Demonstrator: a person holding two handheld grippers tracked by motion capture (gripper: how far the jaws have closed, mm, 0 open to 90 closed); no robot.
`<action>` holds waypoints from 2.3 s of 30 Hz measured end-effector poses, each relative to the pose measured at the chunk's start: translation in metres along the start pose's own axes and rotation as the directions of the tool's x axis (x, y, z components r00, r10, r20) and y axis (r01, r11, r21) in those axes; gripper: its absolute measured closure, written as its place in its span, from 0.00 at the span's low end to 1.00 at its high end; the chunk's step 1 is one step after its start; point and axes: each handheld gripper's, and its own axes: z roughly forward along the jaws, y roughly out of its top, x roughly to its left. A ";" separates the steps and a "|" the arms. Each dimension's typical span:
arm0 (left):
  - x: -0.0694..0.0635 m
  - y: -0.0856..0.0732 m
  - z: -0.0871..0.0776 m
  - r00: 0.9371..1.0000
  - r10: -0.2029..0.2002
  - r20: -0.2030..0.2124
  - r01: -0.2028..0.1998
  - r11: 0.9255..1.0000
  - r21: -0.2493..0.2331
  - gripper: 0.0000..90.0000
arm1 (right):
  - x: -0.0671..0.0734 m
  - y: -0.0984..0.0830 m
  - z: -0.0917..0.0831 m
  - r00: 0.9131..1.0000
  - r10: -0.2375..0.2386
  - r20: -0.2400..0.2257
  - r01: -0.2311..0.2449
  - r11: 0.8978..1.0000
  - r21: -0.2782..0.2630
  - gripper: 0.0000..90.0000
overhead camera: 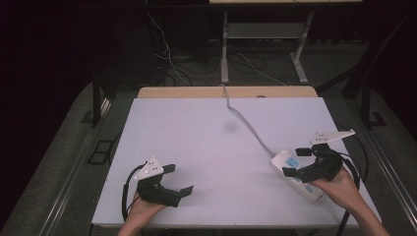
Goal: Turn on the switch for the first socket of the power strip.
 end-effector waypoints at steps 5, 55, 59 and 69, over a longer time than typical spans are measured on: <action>0.001 0.000 0.000 1.000 -0.001 -0.002 0.001 1.000 0.000 0.00 | -0.005 0.005 0.003 1.000 0.000 0.011 0.000 1.000 0.025 0.00; 0.003 -0.001 -0.001 1.000 -0.001 -0.005 0.001 1.000 0.001 0.00 | -0.043 0.022 0.027 0.988 -0.088 -0.124 0.118 0.959 0.257 0.99; 0.004 -0.001 -0.001 1.000 -0.003 -0.004 0.003 1.000 0.002 0.00 | -0.043 0.022 0.032 0.989 -0.085 -0.121 0.116 0.953 0.280 0.99; 0.004 -0.001 0.000 1.000 0.000 -0.002 0.000 1.000 0.005 0.00 | -0.044 0.019 0.041 0.990 -0.086 -0.115 0.120 0.937 0.328 0.99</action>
